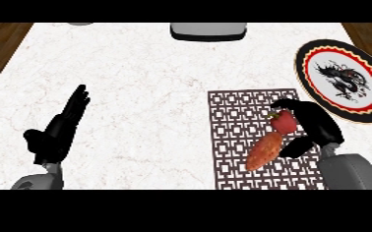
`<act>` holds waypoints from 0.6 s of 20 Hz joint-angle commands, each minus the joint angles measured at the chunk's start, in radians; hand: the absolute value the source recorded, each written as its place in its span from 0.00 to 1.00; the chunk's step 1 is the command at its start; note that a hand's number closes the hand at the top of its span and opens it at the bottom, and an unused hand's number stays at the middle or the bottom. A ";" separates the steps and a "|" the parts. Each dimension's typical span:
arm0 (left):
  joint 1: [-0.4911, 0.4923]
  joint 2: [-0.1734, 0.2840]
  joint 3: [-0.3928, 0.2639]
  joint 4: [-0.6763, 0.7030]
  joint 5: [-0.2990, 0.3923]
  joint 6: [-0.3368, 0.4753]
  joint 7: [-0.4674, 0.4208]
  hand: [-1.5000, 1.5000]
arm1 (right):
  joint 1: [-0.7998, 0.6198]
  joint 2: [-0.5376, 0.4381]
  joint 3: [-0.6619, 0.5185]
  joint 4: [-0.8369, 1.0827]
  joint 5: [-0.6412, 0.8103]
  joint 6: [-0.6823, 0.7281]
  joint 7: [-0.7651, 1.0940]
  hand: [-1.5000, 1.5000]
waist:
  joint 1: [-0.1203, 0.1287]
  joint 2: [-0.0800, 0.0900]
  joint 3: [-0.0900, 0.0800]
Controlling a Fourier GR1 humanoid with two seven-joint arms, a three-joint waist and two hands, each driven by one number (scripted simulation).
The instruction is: Pick the bell pepper from the placemat and place it in the plate
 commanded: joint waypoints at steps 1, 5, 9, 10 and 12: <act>-0.093 0.033 0.055 0.080 0.021 -0.022 0.015 0.50 | -0.028 0.056 0.025 0.087 0.041 -0.045 -0.055 1.00 | -0.001 0.006 0.008; -0.012 -0.007 0.009 0.049 -0.019 -0.013 -0.029 0.50 | -0.035 0.019 -0.024 0.139 0.030 -0.055 -0.168 1.00 | 0.001 0.006 0.008; -0.020 -0.049 -0.001 0.040 -0.045 0.039 -0.037 0.50 | 0.007 0.042 -0.013 0.050 0.074 -0.137 -0.171 1.00 | -0.005 0.005 0.008; 0.014 -0.015 0.020 0.029 -0.024 0.008 -0.049 0.50 | 0.079 -0.028 -0.104 0.039 0.017 -0.125 -0.162 1.00 | -0.013 0.003 0.007; 0.023 -0.028 0.033 0.017 -0.013 0.035 -0.018 0.50 | 0.127 -0.188 -0.286 0.117 -0.071 -0.095 -0.193 1.00 | -0.061 0.002 0.009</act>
